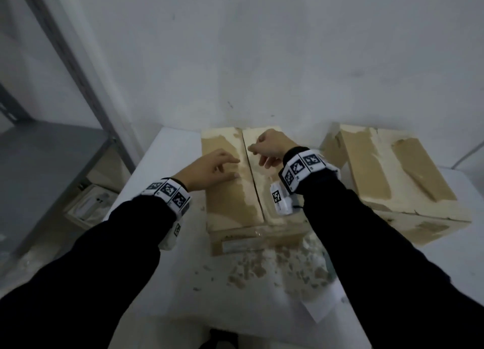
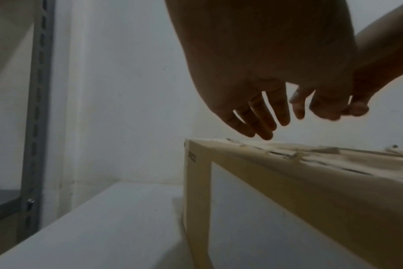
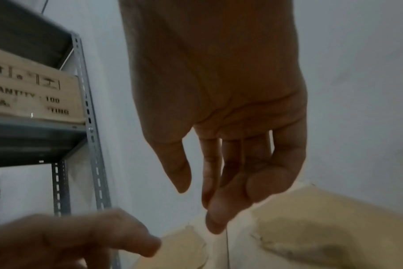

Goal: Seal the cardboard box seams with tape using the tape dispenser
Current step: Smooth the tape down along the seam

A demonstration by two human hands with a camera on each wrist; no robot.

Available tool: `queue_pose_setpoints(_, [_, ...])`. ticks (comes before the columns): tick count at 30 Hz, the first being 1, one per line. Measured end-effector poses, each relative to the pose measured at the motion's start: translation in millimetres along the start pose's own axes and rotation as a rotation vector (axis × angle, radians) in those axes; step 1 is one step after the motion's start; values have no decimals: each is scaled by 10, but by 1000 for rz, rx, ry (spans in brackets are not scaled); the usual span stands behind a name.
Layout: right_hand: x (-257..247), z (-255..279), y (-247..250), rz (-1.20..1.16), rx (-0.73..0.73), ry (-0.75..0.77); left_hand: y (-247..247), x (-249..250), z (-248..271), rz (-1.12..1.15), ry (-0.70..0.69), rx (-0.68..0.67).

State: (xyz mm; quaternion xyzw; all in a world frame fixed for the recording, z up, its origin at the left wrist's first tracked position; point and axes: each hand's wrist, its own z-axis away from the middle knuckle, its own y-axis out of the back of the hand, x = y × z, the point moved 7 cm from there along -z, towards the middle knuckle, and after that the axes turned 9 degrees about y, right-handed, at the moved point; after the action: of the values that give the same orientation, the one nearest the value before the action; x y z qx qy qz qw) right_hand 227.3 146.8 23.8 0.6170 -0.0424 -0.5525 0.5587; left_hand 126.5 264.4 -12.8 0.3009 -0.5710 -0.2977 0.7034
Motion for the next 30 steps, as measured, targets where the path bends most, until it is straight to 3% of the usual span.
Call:
queue_pose_setpoints(3, [-96,-311,88,132,1,19,386,-120,-221,-14,-15,106])
queue_pose_setpoints(8, [-109,-732,156,354,49,104,599,-315,-665,-57,50,115])
queue_pose_setpoints(15, [55,-1113,-54,546,-176,86,395,-456,-1332,-201,103,100])
queue_pose_setpoints(18, [135,-1276,-115,594,-223,86,359,-456,-1608,-184,133,57])
queue_pose_setpoints(22, [261,-1362,-228,646,-277,138,263,-421,-1873,-203,119,-117])
queue_pose_setpoints(26, [474,-1217,-492,725,-441,75,212,-499,-1982,-175,120,-200])
queue_pose_setpoints(30, [464,-1107,-580,736,-484,96,128,-503,-1961,-55,114,-268])
